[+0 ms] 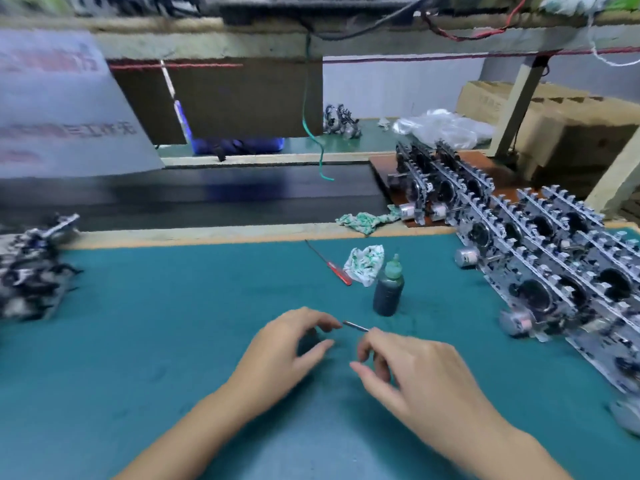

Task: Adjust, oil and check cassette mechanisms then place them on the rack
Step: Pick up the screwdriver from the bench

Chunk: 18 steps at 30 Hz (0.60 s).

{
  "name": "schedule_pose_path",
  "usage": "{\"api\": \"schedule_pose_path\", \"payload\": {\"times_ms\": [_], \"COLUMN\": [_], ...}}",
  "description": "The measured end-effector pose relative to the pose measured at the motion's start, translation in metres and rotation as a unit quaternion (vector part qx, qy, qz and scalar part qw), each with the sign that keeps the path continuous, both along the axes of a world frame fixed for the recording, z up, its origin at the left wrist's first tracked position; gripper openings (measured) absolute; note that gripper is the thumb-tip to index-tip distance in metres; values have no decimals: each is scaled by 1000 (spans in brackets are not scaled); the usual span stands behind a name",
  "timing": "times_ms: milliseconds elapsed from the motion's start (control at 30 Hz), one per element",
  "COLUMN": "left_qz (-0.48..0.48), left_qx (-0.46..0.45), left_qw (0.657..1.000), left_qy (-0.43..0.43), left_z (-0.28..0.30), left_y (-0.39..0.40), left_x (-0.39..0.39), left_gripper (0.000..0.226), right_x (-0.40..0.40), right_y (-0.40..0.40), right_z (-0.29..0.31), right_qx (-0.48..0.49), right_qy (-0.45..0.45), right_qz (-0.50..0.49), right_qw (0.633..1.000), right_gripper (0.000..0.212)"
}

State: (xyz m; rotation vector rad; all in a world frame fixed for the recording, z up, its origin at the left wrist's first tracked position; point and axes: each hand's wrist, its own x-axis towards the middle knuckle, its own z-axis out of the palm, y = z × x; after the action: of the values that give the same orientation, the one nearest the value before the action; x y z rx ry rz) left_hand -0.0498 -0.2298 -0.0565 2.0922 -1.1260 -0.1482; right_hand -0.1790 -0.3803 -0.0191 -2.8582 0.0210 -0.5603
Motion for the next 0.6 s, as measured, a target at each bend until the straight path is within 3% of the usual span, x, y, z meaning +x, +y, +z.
{"api": "schedule_pose_path", "payload": {"times_ms": [100, 267, 333, 500, 600], "left_qz": [101, 244, 304, 432, 463], "left_qx": [4, 64, 103, 234, 257], "left_qw": [995, 964, 939, 847, 824], "left_qy": [-3, -79, -123, -202, -202], "left_z": [3, 26, 38, 57, 59], "left_y": [74, 183, 216, 283, 324], "left_x": [13, 23, 27, 24, 20], "left_gripper": [37, 31, 21, 37, 43], "right_x": [40, 106, 127, 160, 168], "right_y": [39, 110, 146, 238, 285], "right_z": [-4, -21, -25, -27, -19], "right_qx": [-17, 65, 79, 138, 199], "right_qy": [34, 106, 110, 145, 152], "right_qz": [81, 216, 250, 329, 377], "right_qw": [996, 969, 959, 923, 892], "right_gripper": [25, 19, 18, 20, 25]}}
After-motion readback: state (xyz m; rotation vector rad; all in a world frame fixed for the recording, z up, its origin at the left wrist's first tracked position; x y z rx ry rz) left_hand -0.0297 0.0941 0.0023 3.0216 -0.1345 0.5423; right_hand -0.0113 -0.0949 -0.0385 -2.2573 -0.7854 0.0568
